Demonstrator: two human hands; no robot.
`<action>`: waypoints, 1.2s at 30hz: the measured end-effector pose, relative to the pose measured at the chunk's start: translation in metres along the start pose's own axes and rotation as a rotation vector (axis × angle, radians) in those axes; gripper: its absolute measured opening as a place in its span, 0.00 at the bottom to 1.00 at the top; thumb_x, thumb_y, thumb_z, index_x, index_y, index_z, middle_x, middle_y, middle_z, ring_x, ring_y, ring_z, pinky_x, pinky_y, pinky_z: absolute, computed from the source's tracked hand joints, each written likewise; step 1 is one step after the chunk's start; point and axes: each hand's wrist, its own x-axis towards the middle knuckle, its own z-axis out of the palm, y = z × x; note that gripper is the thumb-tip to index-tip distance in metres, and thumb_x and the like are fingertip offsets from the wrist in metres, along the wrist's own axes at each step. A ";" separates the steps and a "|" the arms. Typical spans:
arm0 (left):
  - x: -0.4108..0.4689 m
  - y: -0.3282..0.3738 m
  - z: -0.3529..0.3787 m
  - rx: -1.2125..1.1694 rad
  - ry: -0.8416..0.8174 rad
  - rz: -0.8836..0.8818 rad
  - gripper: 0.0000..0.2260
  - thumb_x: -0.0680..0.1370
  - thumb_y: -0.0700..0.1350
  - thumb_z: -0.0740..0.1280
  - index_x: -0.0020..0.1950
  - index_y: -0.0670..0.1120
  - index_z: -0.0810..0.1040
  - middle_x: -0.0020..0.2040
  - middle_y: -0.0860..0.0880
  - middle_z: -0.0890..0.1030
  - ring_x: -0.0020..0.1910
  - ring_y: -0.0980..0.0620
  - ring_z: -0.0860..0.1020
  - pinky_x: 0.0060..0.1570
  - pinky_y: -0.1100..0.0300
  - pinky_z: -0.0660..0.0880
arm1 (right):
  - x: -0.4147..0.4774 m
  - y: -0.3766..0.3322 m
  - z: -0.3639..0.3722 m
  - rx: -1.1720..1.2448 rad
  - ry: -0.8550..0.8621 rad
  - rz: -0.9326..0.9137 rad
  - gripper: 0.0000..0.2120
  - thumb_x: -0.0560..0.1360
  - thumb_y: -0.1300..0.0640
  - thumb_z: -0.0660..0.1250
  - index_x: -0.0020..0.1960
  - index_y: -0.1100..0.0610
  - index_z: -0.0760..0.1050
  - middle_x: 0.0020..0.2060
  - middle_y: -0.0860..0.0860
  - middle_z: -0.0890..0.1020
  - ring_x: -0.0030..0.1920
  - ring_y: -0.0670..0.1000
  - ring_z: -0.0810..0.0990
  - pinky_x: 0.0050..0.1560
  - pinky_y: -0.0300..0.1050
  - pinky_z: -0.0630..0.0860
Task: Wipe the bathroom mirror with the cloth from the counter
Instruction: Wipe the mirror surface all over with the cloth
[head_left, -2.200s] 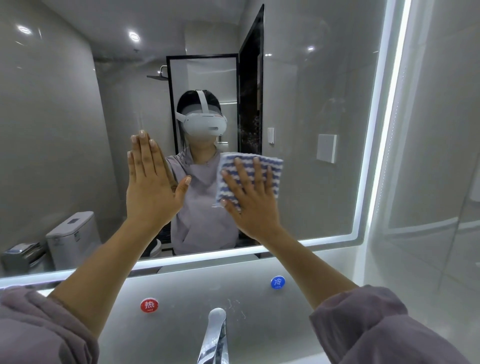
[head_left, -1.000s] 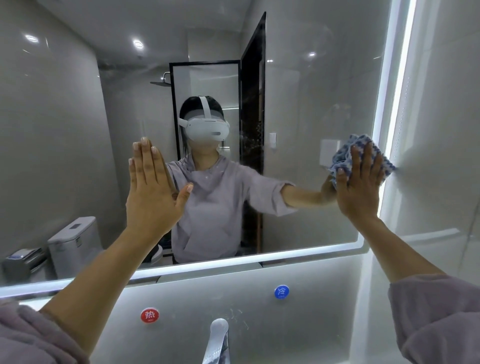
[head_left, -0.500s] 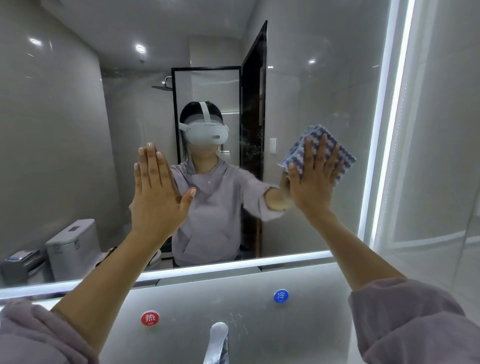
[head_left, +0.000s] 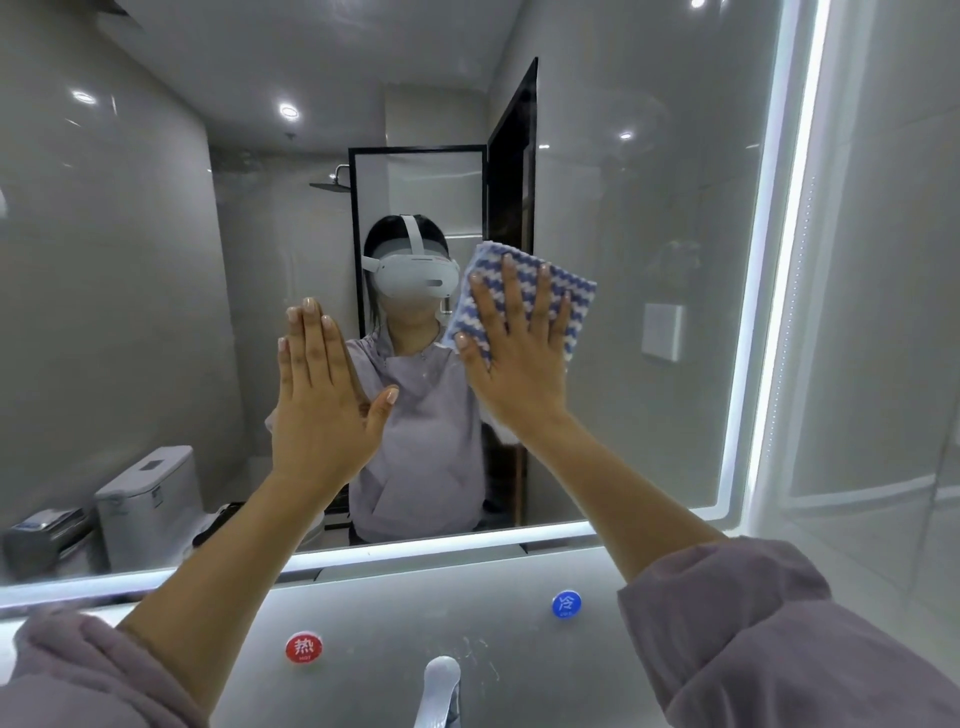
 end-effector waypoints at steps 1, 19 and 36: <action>0.000 0.000 0.000 -0.001 0.000 0.000 0.42 0.78 0.65 0.49 0.77 0.34 0.42 0.79 0.35 0.43 0.78 0.39 0.42 0.77 0.46 0.44 | 0.001 -0.007 -0.001 0.002 -0.005 -0.014 0.31 0.80 0.37 0.42 0.78 0.50 0.48 0.78 0.55 0.49 0.76 0.63 0.45 0.74 0.63 0.38; 0.000 -0.002 0.002 -0.007 -0.001 -0.002 0.42 0.77 0.66 0.47 0.77 0.35 0.40 0.79 0.38 0.40 0.78 0.41 0.41 0.77 0.46 0.44 | 0.016 -0.054 -0.002 0.007 -0.012 -0.198 0.28 0.82 0.41 0.48 0.78 0.49 0.50 0.78 0.52 0.52 0.77 0.60 0.46 0.76 0.60 0.45; 0.000 -0.003 0.001 -0.010 0.032 0.030 0.41 0.79 0.65 0.47 0.77 0.32 0.44 0.78 0.34 0.44 0.78 0.38 0.43 0.77 0.46 0.44 | 0.007 0.071 -0.007 -0.084 0.045 -0.033 0.28 0.82 0.46 0.47 0.78 0.55 0.49 0.78 0.56 0.53 0.77 0.60 0.49 0.76 0.59 0.45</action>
